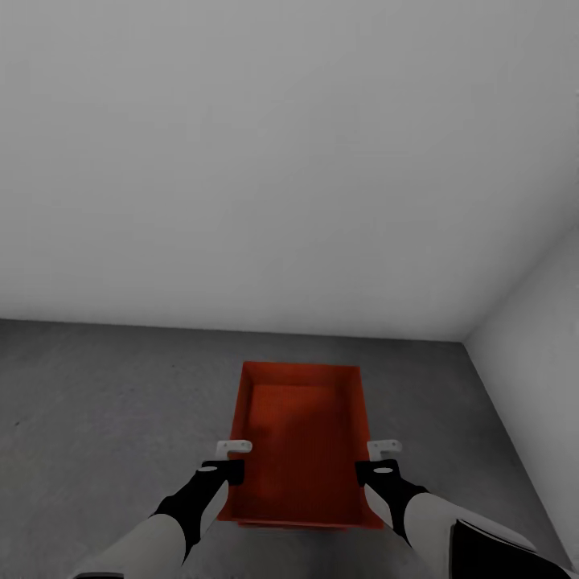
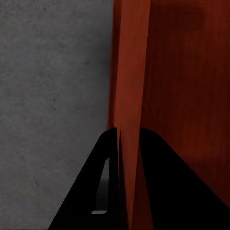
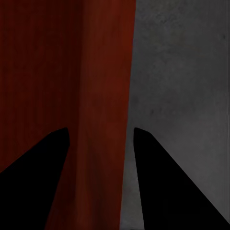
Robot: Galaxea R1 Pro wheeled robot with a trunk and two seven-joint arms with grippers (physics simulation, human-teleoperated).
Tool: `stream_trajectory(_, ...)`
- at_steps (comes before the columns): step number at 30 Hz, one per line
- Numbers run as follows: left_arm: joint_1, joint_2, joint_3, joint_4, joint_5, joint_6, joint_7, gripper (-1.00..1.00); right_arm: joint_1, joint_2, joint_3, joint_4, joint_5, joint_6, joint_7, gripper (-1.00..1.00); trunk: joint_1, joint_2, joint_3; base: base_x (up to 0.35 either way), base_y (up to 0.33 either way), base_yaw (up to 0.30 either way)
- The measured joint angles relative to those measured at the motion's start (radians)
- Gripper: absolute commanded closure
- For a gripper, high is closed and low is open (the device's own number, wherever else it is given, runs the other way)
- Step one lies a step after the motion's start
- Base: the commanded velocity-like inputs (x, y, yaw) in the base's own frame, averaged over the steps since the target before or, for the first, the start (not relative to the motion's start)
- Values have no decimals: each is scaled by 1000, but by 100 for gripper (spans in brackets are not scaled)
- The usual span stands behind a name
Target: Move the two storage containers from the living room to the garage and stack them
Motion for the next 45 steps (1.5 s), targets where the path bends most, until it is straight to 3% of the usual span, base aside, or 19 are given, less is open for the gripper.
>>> stream_trajectory(10, 0, -1, 2, 1, -2, -1, 0, 100, 0, 0, 0, 1, 1, 0, 1, 100, 0, 0, 0, -39, -57, 9)
stream_trajectory(21, 0, -1, 2, 1, -3, -1, 0, 100, 0, 0, 1, 1, -1, -1, 0, 100, 0, 0, 0, -1, -1, 168)
stream_trajectory(45, 0, -1, 1, 1, -2, -1, 0, 100, 0, 0, 0, 1, 0, -1, 1, 100, 0, 0, 0, 0, 0, 4)
